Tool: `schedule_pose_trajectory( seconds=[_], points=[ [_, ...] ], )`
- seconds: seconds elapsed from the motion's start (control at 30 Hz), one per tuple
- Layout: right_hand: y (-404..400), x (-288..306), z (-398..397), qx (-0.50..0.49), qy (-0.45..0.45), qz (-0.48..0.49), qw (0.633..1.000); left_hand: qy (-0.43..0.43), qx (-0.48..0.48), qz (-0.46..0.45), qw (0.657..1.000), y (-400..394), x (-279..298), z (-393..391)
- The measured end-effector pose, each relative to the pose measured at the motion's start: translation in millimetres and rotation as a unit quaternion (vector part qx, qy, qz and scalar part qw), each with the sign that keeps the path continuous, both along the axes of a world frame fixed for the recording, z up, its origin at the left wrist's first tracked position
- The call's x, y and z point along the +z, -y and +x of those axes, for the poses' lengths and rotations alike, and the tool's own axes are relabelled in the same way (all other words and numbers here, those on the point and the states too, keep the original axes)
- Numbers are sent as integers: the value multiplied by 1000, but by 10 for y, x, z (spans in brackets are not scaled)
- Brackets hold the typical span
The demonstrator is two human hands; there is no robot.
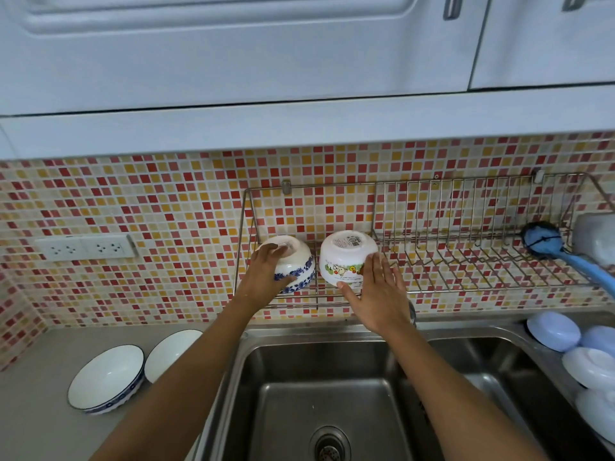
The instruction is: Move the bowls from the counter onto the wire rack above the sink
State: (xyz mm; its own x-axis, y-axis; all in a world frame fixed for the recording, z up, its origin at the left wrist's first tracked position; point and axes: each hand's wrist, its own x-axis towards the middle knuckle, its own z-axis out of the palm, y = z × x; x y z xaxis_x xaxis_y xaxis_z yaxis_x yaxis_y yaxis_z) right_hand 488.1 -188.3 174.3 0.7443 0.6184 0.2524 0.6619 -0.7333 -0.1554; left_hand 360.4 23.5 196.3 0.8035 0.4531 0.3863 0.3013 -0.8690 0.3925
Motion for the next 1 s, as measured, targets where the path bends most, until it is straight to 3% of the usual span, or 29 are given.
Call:
schedule_pose_trajectory(
  seconds=[0.07, 0.3, 0.47, 0.63, 0.73, 0.87, 1.0],
  points=[
    [4, -3, -1, 12, 9, 2, 1000, 16, 20, 18, 1000, 28, -59, -42],
    [-3, -40, 10, 3, 12, 19, 1000, -52, 56, 138, 987, 224, -379, -315],
    [46, -153, -106, -2, 55, 114, 992, -86, 46, 154, 983, 338, -600, -764],
    [3, -719, -927, 3, -39, 243, 969, -99, 81, 19, 992, 149, -1091, -1519],
    [-212, -1281, -1490, 14, -127, 204, 971, -114, 151, -78, 979, -129, -1407, -2028],
    [-761, -1727, -2020, 89, -255, 169, 948, -18, 265, -247, 932, -572, -1743, -2467],
    [-1504, -1611, -2361, 79, -361, 140, 918, 29, 308, -346, 886, -967, -1861, -2551]
  ],
)
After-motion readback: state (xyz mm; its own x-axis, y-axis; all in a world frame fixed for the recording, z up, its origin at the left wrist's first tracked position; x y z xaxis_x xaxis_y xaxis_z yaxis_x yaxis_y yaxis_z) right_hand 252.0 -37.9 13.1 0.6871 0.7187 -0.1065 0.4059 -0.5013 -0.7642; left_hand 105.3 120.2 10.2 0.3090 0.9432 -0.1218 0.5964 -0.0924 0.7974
